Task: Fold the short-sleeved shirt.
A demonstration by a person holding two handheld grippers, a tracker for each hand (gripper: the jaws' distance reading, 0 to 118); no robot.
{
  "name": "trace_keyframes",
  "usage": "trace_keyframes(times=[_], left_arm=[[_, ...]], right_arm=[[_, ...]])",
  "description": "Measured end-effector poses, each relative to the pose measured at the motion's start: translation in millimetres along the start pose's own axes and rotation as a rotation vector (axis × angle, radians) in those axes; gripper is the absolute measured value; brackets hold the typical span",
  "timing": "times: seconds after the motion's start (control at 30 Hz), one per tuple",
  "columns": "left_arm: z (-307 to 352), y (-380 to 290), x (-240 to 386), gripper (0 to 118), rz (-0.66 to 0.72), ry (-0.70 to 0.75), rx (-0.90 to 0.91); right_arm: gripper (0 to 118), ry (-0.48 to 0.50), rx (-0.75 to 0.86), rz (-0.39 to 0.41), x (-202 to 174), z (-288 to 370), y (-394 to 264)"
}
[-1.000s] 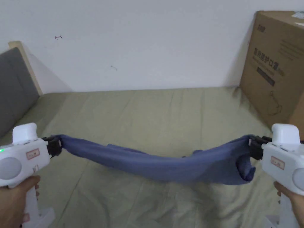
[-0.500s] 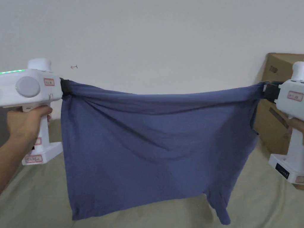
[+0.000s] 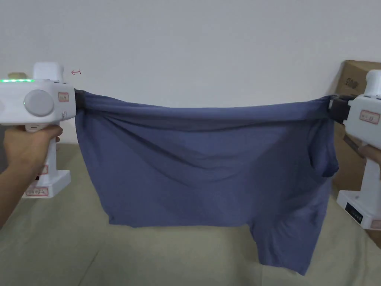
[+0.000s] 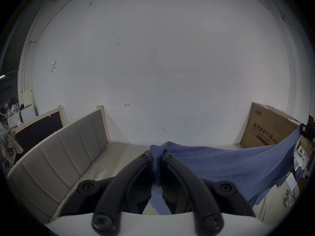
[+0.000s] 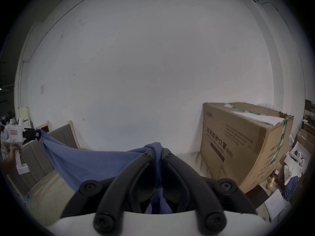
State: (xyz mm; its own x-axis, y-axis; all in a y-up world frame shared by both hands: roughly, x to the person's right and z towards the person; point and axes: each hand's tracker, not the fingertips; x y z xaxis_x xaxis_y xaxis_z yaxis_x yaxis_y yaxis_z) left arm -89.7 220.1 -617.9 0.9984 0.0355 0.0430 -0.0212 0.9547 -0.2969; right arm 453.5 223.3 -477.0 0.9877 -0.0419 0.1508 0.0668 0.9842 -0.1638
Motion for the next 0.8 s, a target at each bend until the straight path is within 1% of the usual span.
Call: trace_keyframes(times=[0.07, 0.17, 0.3, 0.43, 0.5, 0.6, 0.63, 0.8], left_arm=[[-7.8, -27.0, -0.9, 8, 0.000, -0.006, -0.032], [-11.7, -77.9, -4.1, 8, -0.012, -0.018, -0.112], [9.5, -156.5, -11.0, 8, -0.012, -0.021, -0.239], [55.5, -230.3, -23.5, 8, 0.010, -0.037, -0.355], [87.6, -259.6, -30.2, 8, 0.016, -0.042, -0.374], [135.9, -296.6, -37.9, 8, 0.018, -0.046, -0.425], [140.4, -310.0, -49.3, 8, 0.022, -0.046, -0.439], [208.7, -361.7, -65.0, 8, 0.037, -0.030, -0.511]], right_arm=[[6, -0.003, -0.054, -0.002, 1.7, -2.5, -28.8], [6, 0.015, -0.136, -0.042, 6.3, 4.6, -78.0], [6, 0.014, -0.253, -0.099, 17.3, 32.3, -153.4], [6, 0.011, -0.362, -0.162, 24.0, 83.3, -223.3], [6, 0.004, -0.409, -0.193, 25.9, 115.1, -251.9], [6, -0.004, -0.445, -0.201, 26.6, 160.7, -284.1], [6, -0.005, -0.455, -0.206, 27.1, 175.4, -293.1], [6, -0.017, -0.540, -0.272, 27.4, 249.8, -335.8]])
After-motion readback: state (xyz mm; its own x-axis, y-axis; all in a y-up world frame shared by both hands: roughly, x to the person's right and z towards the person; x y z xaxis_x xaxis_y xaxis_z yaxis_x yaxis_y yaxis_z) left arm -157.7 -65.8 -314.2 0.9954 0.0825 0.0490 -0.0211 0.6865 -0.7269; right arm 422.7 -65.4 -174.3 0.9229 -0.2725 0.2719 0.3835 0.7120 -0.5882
